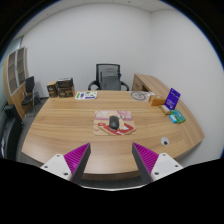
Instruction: Arrange mouse
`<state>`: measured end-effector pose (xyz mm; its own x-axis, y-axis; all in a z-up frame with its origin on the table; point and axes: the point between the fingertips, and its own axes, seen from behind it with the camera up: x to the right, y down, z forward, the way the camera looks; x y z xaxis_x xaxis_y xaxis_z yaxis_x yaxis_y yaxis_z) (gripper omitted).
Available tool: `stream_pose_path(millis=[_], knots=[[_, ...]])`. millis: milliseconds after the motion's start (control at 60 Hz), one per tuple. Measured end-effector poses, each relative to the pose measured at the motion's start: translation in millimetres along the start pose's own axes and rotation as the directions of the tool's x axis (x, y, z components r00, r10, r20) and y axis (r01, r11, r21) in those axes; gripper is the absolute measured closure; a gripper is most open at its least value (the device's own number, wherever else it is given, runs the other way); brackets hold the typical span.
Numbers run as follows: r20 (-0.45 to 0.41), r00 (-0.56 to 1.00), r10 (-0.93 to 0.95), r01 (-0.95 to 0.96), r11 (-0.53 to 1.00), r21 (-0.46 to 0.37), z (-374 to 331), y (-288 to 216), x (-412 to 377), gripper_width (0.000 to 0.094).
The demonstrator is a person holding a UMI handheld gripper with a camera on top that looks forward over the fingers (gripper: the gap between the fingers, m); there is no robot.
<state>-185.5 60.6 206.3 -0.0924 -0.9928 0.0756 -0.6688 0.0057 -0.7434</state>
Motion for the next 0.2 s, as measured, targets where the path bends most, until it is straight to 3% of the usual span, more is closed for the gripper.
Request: stream_pose_path(millis=[200], knots=[[-0.014, 1.000, 0.019, -0.019, 1.000, 0.000, 1.5, -1.3, 10.3, 0.0068]])
